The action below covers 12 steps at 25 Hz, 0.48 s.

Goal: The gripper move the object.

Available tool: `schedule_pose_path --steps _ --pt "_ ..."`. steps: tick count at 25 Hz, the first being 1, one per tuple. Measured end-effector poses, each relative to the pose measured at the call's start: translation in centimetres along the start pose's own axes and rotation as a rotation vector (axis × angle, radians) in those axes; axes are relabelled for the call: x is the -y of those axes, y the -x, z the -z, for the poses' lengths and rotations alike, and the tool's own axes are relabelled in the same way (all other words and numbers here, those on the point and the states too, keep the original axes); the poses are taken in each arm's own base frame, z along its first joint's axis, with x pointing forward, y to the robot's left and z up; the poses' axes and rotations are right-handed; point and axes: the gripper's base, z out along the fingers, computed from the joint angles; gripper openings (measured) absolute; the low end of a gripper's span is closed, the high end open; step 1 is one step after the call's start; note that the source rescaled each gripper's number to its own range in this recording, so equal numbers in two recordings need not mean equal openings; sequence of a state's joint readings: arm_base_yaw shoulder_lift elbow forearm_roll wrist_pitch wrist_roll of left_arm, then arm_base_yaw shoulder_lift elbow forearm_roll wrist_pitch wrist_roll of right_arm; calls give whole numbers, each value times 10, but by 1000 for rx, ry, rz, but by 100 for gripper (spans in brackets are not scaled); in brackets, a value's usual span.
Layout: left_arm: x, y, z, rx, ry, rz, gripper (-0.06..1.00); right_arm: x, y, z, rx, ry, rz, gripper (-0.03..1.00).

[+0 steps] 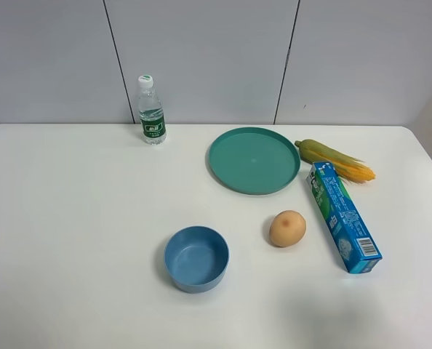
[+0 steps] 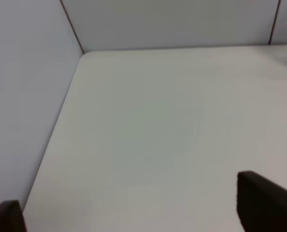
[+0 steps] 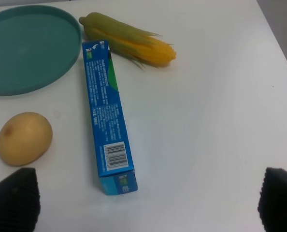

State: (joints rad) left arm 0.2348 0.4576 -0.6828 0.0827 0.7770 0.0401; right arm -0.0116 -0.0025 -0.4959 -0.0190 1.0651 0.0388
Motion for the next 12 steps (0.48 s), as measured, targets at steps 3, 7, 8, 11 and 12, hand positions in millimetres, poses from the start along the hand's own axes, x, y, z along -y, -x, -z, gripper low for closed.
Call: schedule_pose_path --steps 3,7,8,11,12 --pt "2 -11 20 12 -18 26 86 0 0 0 0 0 0 100" --pt "5 -26 42 14 -52 56 86 0 0 0 0 0 0 100" --pt "6 -29 46 17 -57 59 86 0 0 0 0 0 0 100" --pt "6 -37 58 57 -54 53 86 0 0 0 0 0 0 100" --pt "6 -39 61 67 -53 44 86 0 0 0 0 0 0 100"
